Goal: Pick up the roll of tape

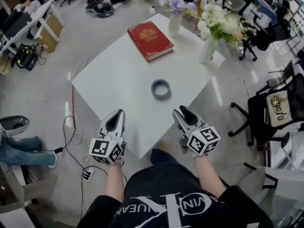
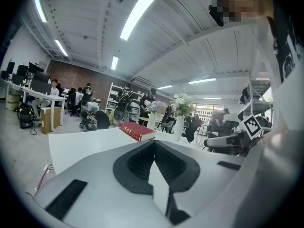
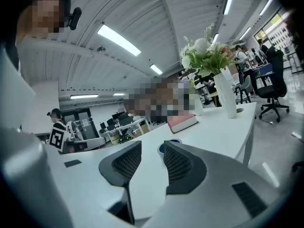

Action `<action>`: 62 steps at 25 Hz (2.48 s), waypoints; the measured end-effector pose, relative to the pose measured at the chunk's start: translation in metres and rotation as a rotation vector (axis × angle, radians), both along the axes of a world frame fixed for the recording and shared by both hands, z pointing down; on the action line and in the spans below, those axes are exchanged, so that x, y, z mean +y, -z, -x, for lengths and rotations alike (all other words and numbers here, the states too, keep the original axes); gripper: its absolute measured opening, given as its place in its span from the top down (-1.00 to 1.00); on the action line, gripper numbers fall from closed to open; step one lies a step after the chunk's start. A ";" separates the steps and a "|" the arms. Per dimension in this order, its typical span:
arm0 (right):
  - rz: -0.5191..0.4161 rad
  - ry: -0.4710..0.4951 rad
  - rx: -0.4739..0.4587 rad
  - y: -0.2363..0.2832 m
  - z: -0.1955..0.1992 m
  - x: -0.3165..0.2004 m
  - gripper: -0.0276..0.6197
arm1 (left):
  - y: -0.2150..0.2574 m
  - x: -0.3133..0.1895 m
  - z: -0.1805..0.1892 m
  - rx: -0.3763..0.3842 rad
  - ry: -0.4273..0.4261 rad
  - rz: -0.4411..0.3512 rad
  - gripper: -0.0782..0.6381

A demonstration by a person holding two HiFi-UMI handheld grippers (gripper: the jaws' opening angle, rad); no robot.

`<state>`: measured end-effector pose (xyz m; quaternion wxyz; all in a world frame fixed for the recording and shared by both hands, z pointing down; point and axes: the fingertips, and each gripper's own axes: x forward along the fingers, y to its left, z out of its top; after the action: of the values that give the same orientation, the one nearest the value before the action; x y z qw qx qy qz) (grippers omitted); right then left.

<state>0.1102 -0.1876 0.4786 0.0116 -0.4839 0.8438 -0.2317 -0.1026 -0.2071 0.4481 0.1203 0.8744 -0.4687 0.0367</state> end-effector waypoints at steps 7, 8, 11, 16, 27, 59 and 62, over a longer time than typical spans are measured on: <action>0.060 0.061 0.014 -0.019 -0.006 -0.042 0.44 | -0.010 -0.023 -0.012 -0.005 0.044 0.015 0.78; 0.069 0.070 0.017 -0.021 -0.007 -0.048 0.45 | -0.011 -0.025 -0.014 -0.005 0.047 0.018 0.78; 0.095 0.096 0.026 -0.029 -0.007 -0.062 0.45 | -0.015 -0.032 -0.019 -0.003 0.053 0.025 0.78; 0.129 0.113 0.023 -0.039 -0.006 -0.080 0.45 | -0.025 -0.034 -0.029 -0.015 0.032 0.047 0.78; 0.193 0.084 0.046 -0.053 -0.001 -0.110 0.45 | -0.043 -0.051 -0.034 -0.015 -0.007 0.103 0.78; 0.402 0.101 0.305 -0.112 0.017 -0.164 0.59 | -0.071 -0.084 -0.035 0.017 -0.055 0.133 0.78; 0.388 0.106 0.310 -0.109 0.019 -0.164 0.63 | -0.072 -0.081 -0.032 0.017 -0.053 0.132 0.78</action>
<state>0.0910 -0.3513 0.5880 -0.2231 -0.4619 0.7994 -0.3128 -0.0703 -0.2878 0.5198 0.1808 0.8769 -0.4408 0.0634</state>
